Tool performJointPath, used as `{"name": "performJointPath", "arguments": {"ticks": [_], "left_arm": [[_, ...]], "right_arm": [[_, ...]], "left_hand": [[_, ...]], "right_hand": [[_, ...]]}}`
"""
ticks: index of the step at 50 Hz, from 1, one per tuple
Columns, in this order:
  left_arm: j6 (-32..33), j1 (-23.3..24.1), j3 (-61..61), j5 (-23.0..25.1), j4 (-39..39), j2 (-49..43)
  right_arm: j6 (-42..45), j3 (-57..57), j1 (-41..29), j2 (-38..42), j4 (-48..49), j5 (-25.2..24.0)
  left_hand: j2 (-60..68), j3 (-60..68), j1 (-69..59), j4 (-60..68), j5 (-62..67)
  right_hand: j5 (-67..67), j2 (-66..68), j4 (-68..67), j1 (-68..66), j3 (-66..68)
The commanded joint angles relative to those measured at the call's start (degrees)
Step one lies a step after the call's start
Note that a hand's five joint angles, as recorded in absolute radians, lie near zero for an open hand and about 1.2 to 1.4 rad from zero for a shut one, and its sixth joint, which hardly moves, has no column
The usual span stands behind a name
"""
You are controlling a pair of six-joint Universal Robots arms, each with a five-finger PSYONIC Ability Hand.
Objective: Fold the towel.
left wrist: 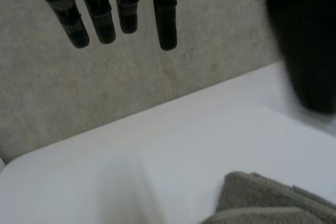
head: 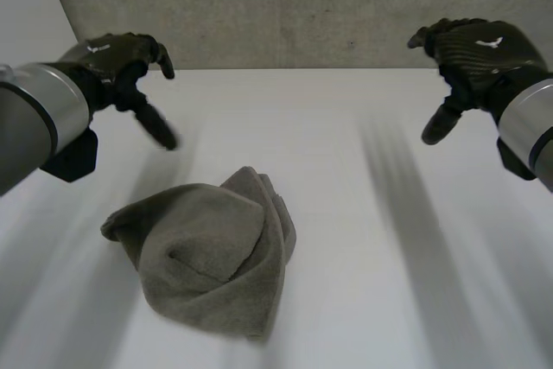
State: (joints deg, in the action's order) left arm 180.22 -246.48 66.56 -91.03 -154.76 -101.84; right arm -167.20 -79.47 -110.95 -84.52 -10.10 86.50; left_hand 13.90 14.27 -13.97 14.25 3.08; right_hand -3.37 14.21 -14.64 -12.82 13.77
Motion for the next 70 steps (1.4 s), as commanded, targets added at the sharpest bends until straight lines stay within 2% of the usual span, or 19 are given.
{"name": "performJointPath", "arguments": {"ticks": [1,7,15,23,27,30,31,32,34,35,36,37,43,49,54,60,66,68,70], "left_arm": [[1.1,-1.45,9.62,-0.03,-8.96,-0.64],[3.65,-5.94,15.88,0.06,-15.22,-3.54],[5.58,-7.96,21.94,0.15,-26.72,-12.57],[5.76,-8.05,21.51,0.15,-28.94,-18.21],[6.64,-8.05,21.33,0.06,-28.58,-19.45],[9.09,-8.05,21.68,-0.11,-28.06,-19.62],[10.75,-8.05,21.85,-0.2,-27.97,-19.53],[10.77,-8.05,21.86,-0.2,-27.97,-19.53],[13.04,-7.96,21.68,-0.2,-27.88,-19.27],[13.05,-7.96,21.68,-0.2,-27.88,-19.27],[13.66,-7.96,21.33,-0.2,-27.97,-19.01],[14.1,-7.96,20.89,-0.03,-27.97,-18.92],[13.84,-7.17,16.49,0.15,-28.23,-18.65],[12.79,-2.43,4.54,-0.11,-28.41,-15.67],[6.49,0.91,-5.29,-0.2,-32.52,-8.13],[-2.05,1.27,-1.98,-0.2,-38.86,0.58],[-3.65,0.47,7.7,0.59,-40.54,2.53],[-3.38,0.21,15.57,0.76,-40.62,2.53],[-3.29,-0.05,19.62,1.46,-40.8,2.44]], "right_arm": [[0.56,-0.25,-7.25,9.44,1.48,-10.55],[1.0,2.03,-12.98,18.78,5.27,-12.06],[4.59,9.31,-20.61,34.23,10.63,-7.59],[5.83,14.33,-22.91,40.92,10.89,-2.48],[5.39,14.95,-23.08,41.98,10.89,-2.3],[5.04,14.95,-23.61,42.16,10.89,-2.3],[4.87,14.95,-23.79,42.07,10.89,-2.3],[4.86,14.95,-23.79,42.07,10.89,-2.3],[4.25,15.13,-23.79,41.55,10.98,-2.48],[4.25,15.13,-23.79,41.54,10.98,-2.48],[3.64,15.3,-23.79,41.11,11.24,-2.48],[3.03,15.65,-23.79,40.23,11.77,-2.57],[2.05,18.38,-23.17,36.53,12.83,-2.83],[3.19,26.73,-22.38,31.7,15.46,-1.86],[4.51,24.2,-17.82,20.22,31.94,3.75],[6.18,17.06,-16.58,12.8,40.95,4.46],[12.86,5.11,-16.58,7.79,40.42,-4.06],[16.1,-1.45,-16.67,6.57,36.49,-10.97],[17.59,-4.44,-16.67,6.74,33.42,-13.79]], "left_hand": [[-3.52,-3.89,3.58,-3.86,-2.7],[-3.52,-3.89,3.58,-3.86,-2.7],[-3.52,-3.89,3.58,-3.86,-2.7],[-3.18,-3.55,3.25,-3.53,-2.36],[-0.99,-1.36,1.06,-1.34,-0.18],[7.02,6.65,-6.96,6.68,7.84],[16.41,16.04,-16.34,16.06,17.22],[16.5,16.13,-16.43,16.15,17.32],[48.27,47.9,-48.2,47.92,49.09],[48.46,48.09,-48.39,48.11,49.28],[60.45,60.08,-60.38,60.1,61.27],[66.05,65.67,-65.98,65.7,66.86],[66.1,65.73,-66.03,65.75,66.92],[66.1,65.73,-66.03,65.75,66.92],[66.1,65.73,-66.03,65.75,66.92],[66.1,65.73,-66.03,65.75,66.92],[66.1,65.73,-66.03,65.75,66.92],[66.1,65.73,-66.03,65.75,66.92],[66.1,65.73,-66.03,65.75,66.92]], "right_hand": [[3.37,-4.21,4.64,2.82,-3.77],[3.37,-4.21,4.64,2.82,-3.77],[3.37,-4.21,4.64,2.82,-3.77],[-0.06,-0.77,1.2,-0.62,-0.33],[-3.94,3.11,-2.68,-4.5,3.55],[-16.98,16.15,-15.72,-17.54,16.59],[-26.06,25.22,-24.79,-26.61,25.66],[-26.15,25.31,-24.88,-26.7,25.75],[-50.05,49.22,-48.79,-50.61,49.66],[-50.2,49.36,-48.93,-50.76,49.81],[-66.46,65.63,-65.2,-67.02,66.07],[-66.62,65.79,-65.36,-67.18,66.23],[-66.63,65.79,-65.36,-67.18,66.23],[-66.63,65.79,-65.36,-67.18,66.23],[-66.63,65.79,-65.36,-67.18,66.23],[-66.63,65.79,-65.36,-67.18,66.23],[-66.63,65.79,-65.36,-67.18,66.23],[-66.63,65.79,-65.36,-67.18,66.23],[-66.63,65.79,-65.36,-67.18,66.23]]}}
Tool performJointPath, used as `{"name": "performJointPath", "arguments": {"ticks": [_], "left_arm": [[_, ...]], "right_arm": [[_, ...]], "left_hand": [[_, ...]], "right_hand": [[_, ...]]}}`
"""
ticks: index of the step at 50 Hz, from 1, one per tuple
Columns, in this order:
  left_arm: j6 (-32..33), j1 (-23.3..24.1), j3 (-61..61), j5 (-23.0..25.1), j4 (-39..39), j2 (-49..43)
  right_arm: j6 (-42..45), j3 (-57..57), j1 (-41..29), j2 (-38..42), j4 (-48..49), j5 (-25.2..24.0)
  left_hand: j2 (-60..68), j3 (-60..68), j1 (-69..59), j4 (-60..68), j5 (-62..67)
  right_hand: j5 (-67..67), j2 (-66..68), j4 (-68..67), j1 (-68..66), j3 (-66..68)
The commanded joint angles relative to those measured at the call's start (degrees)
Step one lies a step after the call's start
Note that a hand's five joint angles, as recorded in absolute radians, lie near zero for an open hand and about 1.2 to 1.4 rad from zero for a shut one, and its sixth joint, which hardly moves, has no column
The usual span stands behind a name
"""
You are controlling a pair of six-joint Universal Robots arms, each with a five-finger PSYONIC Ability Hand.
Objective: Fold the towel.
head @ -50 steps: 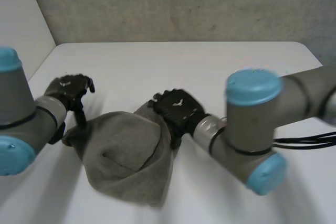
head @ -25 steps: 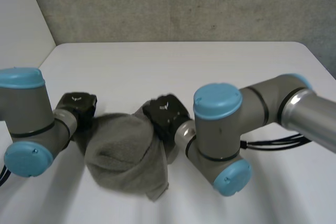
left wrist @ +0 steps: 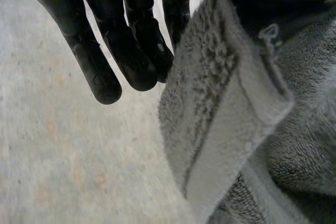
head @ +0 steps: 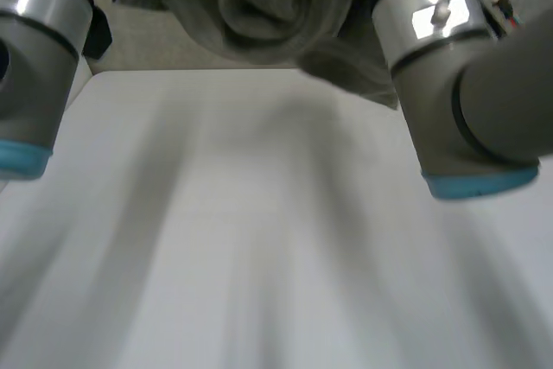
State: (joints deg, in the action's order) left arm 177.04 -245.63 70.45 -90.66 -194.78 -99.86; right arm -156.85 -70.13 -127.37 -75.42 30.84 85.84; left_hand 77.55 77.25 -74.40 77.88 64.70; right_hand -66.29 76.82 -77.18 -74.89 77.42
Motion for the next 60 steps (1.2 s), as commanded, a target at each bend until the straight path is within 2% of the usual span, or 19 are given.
{"name": "performJointPath", "arguments": {"ticks": [1,2,3,4,6,7,11,17,20,22,23,25,30,37,44,50,52,55,60], "left_arm": [[-0.11,-1.34,19.94,2.67,-1.13,0.2],[-0.11,-1.35,19.98,2.69,-1.13,0.19],[-0.11,-1.87,23.81,4.69,-1.74,-0.07],[-0.11,-1.87,23.85,4.71,-1.75,-0.07],[-0.03,-3.45,30.59,9.52,-3.85,-1.47],[-0.03,-3.46,30.62,9.54,-3.86,-1.48],[1.72,-4.33,36.67,14.8,-6.93,-5.07],[6.73,-7.4,38.0,16.04,-6.76,-5.61],[7.71,-8.38,38.09,16.05,-6.76,-5.43],[8.5,-9.43,38.18,15.96,-6.76,-5.17],[8.5,-9.43,38.18,15.96,-6.76,-5.17],[8.41,-9.43,38.44,15.87,-6.76,-5.08],[8.5,-9.35,39.84,16.04,-6.67,-4.64],[8.76,-9.35,44.24,16.4,-6.32,0.37],[8.68,-9.35,48.37,16.4,-6.49,6.51],[8.68,-9.7,49.96,16.31,-6.49,8.37],[8.59,-10.22,50.83,16.4,-6.41,9.24],[8.59,-10.84,51.45,16.4,-6.41,10.03],[8.5,-11.45,51.71,16.4,-6.41,10.48]], "right_arm": [[8.39,-16.68,-0.25,-1.76,-10.59,-15.16],[8.4,-16.71,-0.25,-1.75,-10.62,-15.18],[9.45,-19.58,-0.34,-1.4,-13.58,-16.22],[9.46,-19.61,-0.34,-1.4,-13.61,-16.23],[11.82,-24.94,-0.42,1.05,-18.16,-16.5],[11.83,-24.97,-0.43,1.06,-18.18,-16.5],[15.68,-29.0,-0.6,4.31,-22.39,-15.89],[15.79,-29.1,0.36,3.35,-23.63,-13.43],[15.7,-28.66,0.72,2.56,-23.54,-11.84],[14.65,-27.44,1.59,0.37,-23.1,-7.47],[14.64,-27.43,1.6,0.36,-23.1,-7.45],[10.8,-25.68,2.3,-1.39,-22.93,-2.81],[3.24,-22.96,4.4,-1.75,-22.14,1.33],[0.05,-19.78,5.55,1.15,-21.96,1.08],[0.84,-11.45,5.47,13.78,-20.56,-3.57],[1.99,-4.75,5.11,22.24,-18.71,-4.9],[4.43,0.32,4.59,27.67,-18.01,-4.37],[6.29,2.8,3.97,30.24,-17.83,-4.28],[14.36,11.48,3.88,38.22,-17.74,-2.88]], "left_hand": [[2.45,2.75,-5.6,2.12,5.3],[2.45,2.75,-5.6,2.12,5.3],[2.45,2.75,-5.6,2.12,5.3],[2.45,2.75,-5.6,2.12,5.3],[2.45,2.75,-5.6,2.12,5.3],[2.45,2.75,-5.6,2.12,5.3],[2.45,2.75,-5.6,2.12,5.3],[2.45,2.75,-5.6,2.12,5.3],[2.45,2.75,-5.6,2.12,5.3],[2.45,2.75,-5.6,2.12,5.3],[2.45,2.75,-5.6,2.12,5.3],[2.45,2.75,-5.6,2.12,5.3],[2.45,2.75,-5.6,2.12,5.3],[2.45,2.75,-5.6,2.12,5.3],[2.45,2.75,-5.6,2.12,5.3],[2.45,2.75,-5.6,2.12,5.3],[2.45,2.75,-5.6,2.12,5.3],[2.45,2.75,-5.6,2.12,5.3],[2.45,2.75,-5.6,2.12,5.3]], "right_hand": [[-3.71,3.18,-2.82,-5.11,2.58],[-3.71,3.18,-2.82,-5.11,2.58],[12.05,-12.58,12.94,10.65,-13.19],[12.2,-12.74,13.1,10.81,-13.34],[35.16,-35.7,36.05,33.77,-36.3],[35.25,-35.78,36.14,33.86,-36.39],[41.95,-42.48,42.84,40.56,-43.09],[52.89,-53.42,53.78,51.49,-54.02],[54.26,-54.79,55.15,52.87,-55.4],[56.77,-57.31,57.66,55.38,-57.91],[56.78,-57.32,57.67,55.39,-57.92],[57.62,-58.15,58.51,56.23,-58.76],[57.96,-58.49,58.85,56.57,-59.1],[56.61,-57.15,57.5,55.22,-57.75],[53.76,-54.3,54.65,52.37,-54.9],[51.23,-51.77,52.12,49.84,-52.37],[50.23,-50.76,51.12,48.84,-51.37],[49.55,-50.08,50.44,48.16,-50.69],[47.7,-48.23,48.59,46.31,-48.84]]}}
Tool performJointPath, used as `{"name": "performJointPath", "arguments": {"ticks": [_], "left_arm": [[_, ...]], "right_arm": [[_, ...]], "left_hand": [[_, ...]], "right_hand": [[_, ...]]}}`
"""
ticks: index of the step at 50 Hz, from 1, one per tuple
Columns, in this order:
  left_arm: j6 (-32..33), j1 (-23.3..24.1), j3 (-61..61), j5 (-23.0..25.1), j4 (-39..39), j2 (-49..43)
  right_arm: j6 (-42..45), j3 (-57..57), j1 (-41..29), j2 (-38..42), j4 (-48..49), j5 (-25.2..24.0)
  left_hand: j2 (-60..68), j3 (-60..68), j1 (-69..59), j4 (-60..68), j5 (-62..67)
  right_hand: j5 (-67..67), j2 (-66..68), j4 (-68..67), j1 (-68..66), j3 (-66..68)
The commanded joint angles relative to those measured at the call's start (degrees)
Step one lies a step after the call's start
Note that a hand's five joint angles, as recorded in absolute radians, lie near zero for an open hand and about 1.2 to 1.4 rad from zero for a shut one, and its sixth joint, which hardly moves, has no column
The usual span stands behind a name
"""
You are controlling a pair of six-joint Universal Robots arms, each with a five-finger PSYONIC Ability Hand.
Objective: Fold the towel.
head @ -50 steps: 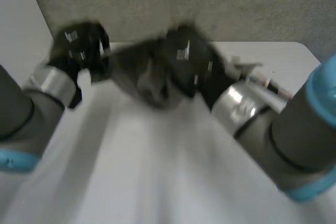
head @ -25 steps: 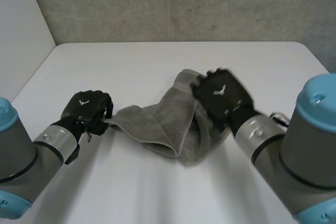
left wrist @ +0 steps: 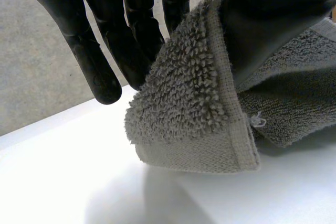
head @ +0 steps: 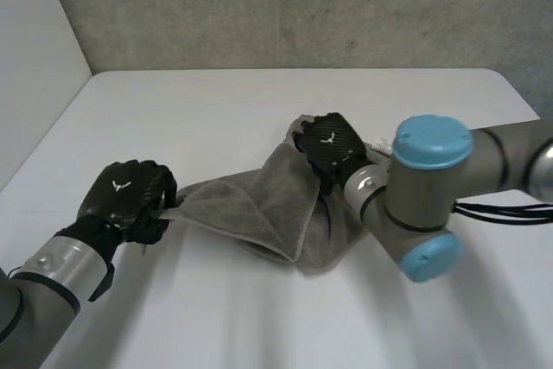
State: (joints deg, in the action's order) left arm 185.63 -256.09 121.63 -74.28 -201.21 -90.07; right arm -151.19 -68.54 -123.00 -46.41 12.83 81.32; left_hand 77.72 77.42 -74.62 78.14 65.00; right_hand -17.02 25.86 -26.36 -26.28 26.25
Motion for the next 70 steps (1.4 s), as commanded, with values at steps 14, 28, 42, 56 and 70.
{"name": "performJointPath", "arguments": {"ticks": [14,28,42,56,70], "left_arm": [[-0.09,-1.87,0.27,0.01,-0.15,0.51],[-0.09,-2.13,0.1,0.01,-0.24,0.43],[0.0,-4.06,-0.69,0.01,-0.5,-0.1],[-1.15,-4.41,-31.98,-2.1,0.2,-9.42],[-13.89,0.33,-53.95,-11.42,4.51,-10.82]], "right_arm": [[11.71,16.86,0.83,15.73,1.06,2.0],[11.8,18.97,0.83,18.81,3.26,0.77],[9.17,18.8,0.57,15.04,3.17,-1.16],[-7.88,30.73,9.17,-5.34,3.34,4.17],[-12.55,15.99,14.19,-21.97,2.73,2.79]], "left_hand": [[2.28,2.58,-5.38,1.86,5.0],[2.28,2.58,-5.38,1.86,5.0],[2.28,2.58,-5.38,1.86,5.0],[2.28,2.58,-5.38,1.86,5.0],[2.28,2.58,-5.38,1.86,5.0]], "right_hand": [[-10.99,12.15,-11.64,-11.73,11.75],[-28.48,29.65,-29.14,-29.22,29.25],[-52.98,54.14,-53.64,-53.72,53.75],[-52.98,54.14,-53.64,-53.72,53.75],[-52.98,54.14,-53.64,-53.72,53.75]]}}
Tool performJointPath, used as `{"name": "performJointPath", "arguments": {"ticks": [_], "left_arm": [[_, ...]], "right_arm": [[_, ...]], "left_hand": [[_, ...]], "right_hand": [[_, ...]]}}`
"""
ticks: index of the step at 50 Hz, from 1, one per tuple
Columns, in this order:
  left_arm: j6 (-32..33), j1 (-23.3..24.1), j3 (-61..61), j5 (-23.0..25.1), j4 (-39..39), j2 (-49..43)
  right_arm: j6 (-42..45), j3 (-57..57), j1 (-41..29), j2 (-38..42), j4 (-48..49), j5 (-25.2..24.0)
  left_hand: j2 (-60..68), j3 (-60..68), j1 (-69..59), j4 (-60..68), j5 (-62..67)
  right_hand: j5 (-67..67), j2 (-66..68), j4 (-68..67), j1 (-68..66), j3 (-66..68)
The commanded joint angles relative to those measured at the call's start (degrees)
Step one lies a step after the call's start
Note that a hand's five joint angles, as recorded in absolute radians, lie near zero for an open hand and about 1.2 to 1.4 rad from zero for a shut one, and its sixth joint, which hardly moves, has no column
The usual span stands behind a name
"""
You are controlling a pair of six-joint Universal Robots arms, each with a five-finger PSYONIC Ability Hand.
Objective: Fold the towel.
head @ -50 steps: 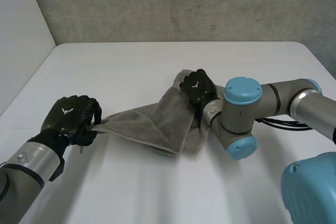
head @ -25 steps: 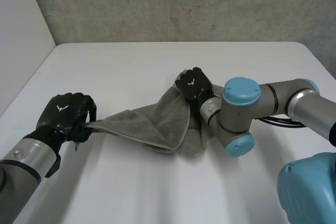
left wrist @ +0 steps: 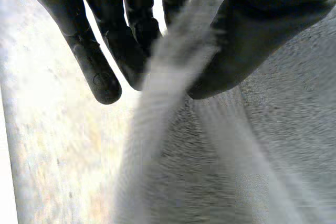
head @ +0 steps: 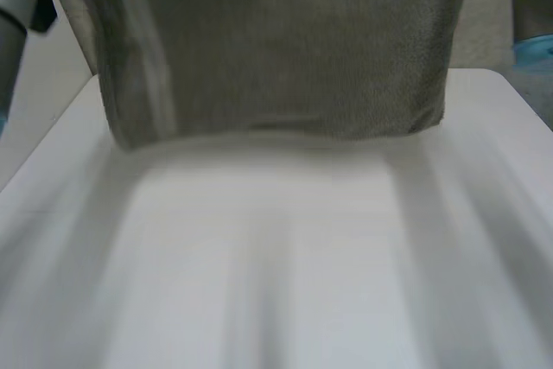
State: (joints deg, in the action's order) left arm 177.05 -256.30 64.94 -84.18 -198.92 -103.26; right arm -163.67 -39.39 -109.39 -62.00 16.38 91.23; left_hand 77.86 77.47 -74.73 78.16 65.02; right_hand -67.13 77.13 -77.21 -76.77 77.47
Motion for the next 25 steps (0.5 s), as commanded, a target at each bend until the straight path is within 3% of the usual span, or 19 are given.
{"name": "performJointPath", "arguments": {"ticks": [1,2,3,5,8,10,11,13,16,18,25], "left_arm": [[-5.75,0.28,6.74,-1.25,2.75,4.1],[-5.67,-0.16,11.39,-1.07,2.93,5.86],[-5.66,-0.16,11.44,-1.07,2.93,5.88],[-5.4,-0.51,22.63,1.11,2.67,8.59],[-5.31,-1.3,28.31,2.88,2.49,10.09],[-4.7,-5.76,39.16,7.69,1.44,12.55],[-4.7,-5.79,39.21,7.72,1.43,12.56],[-2.51,-11.3,48.92,14.1,-1.63,13.52],[-0.83,-13.17,52.75,17.65,-3.4,13.43],[2.75,-15.62,58.08,23.08,-6.72,12.65],[6.81,-16.69,58.73,24.86,-8.41,10.19]], "right_arm": [[0.01,-18.74,1.1,-9.16,-1.78,-10.77],[0.28,-24.45,2.07,-11.62,-2.92,-14.72],[0.28,-24.51,2.08,-11.65,-2.93,-14.76],[2.29,-35.44,4.61,-15.85,-4.94,-22.55],[4.15,-41.56,6.03,-18.24,-5.74,-26.54],[8.95,-52.49,7.96,-21.39,-6.8,-31.71],[8.98,-52.54,7.97,-21.41,-6.8,-31.73],[16.15,-62.51,9.1,-22.02,-6.97,-34.53],[20.23,-66.61,9.46,-21.93,-6.97,-34.54],[27.75,-72.47,10.68,-21.76,-6.54,-34.28],[29.82,-76.1,11.83,-20.62,-6.27,-34.45]], "left_hand": [[2.14,2.53,-5.27,1.84,4.98],[2.14,2.53,-5.27,1.84,4.98],[2.14,2.53,-5.27,1.84,4.98],[2.14,2.53,-5.27,1.84,4.98],[2.14,2.53,-5.27,1.84,4.98],[2.14,2.53,-5.27,1.84,4.98],[2.14,2.53,-5.27,1.84,4.98],[2.14,2.53,-5.27,1.84,4.98],[2.14,2.53,-5.27,1.84,4.98],[2.14,2.53,-5.27,1.84,4.98],[2.14,2.53,-5.27,1.84,4.98]], "right_hand": [[-2.87,2.87,-2.79,-3.23,2.53],[-2.87,2.87,-2.79,-3.23,2.53],[-2.87,2.87,-2.79,-3.23,2.53],[-2.87,2.87,-2.79,-3.23,2.53],[-2.87,2.87,-2.79,-3.23,2.53],[-2.87,2.87,-2.79,-3.23,2.53],[-2.87,2.87,-2.79,-3.23,2.53],[-2.87,2.87,-2.79,-3.23,2.53],[-2.87,2.87,-2.79,-3.23,2.53],[-2.87,2.87,-2.79,-3.23,2.53],[-2.87,2.87,-2.79,-3.23,2.53]]}}
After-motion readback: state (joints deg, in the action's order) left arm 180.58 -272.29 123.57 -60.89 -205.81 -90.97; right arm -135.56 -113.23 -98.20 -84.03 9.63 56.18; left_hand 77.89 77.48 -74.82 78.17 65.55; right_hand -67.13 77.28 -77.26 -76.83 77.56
